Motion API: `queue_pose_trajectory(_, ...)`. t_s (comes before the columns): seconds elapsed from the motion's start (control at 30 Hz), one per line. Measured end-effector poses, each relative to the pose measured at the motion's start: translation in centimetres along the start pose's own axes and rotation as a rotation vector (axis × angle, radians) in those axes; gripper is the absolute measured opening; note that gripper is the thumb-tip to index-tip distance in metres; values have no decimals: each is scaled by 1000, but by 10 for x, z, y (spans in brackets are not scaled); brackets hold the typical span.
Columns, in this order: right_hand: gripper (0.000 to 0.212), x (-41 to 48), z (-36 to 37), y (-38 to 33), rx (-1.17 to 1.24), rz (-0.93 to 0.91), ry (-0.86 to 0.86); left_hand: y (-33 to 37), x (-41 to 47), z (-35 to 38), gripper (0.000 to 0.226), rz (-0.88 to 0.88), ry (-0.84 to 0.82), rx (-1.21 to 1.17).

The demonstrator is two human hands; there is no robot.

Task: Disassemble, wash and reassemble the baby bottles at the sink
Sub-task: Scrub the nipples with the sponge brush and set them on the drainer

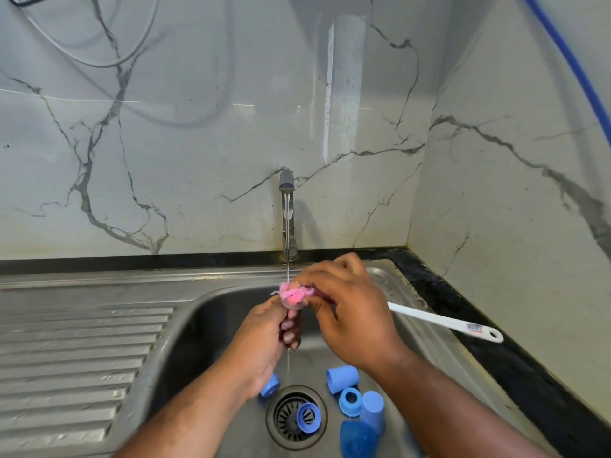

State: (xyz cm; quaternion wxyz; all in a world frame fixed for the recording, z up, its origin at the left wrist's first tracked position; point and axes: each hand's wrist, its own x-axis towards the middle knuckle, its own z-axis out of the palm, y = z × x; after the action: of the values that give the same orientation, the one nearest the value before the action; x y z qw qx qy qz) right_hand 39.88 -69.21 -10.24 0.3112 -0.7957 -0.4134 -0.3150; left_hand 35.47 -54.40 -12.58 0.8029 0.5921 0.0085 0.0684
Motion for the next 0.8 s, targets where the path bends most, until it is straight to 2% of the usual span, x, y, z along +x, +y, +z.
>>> queue_pose_trajectory(0.07,41,1,-1,-1,-18,-51,-21,1,1,-3,38,6,9,-6)
queue_pose_trajectory(0.2,41,4,-6,6,-101,19,31,1,1,-1,35,0,-10,51)
queue_pose_trajectory(0.3,43,2,-3,-3,-71,-117,-41,-1,1,-2,40,13,18,46)
queue_pose_trajectory(0.43,43,4,-4,5,-90,35,25,0,2,-2,36,3,4,51)
queue_pose_trajectory(0.53,44,1,0,-3,-58,-93,-33,-1,1,-1,44,8,32,53)
queue_pose_trajectory(0.67,39,4,-1,8,-49,81,45,1,0,0,32,4,-11,36)
queue_pose_trajectory(0.8,40,2,3,-1,22,-41,-50,0,0,1,30,19,12,41)
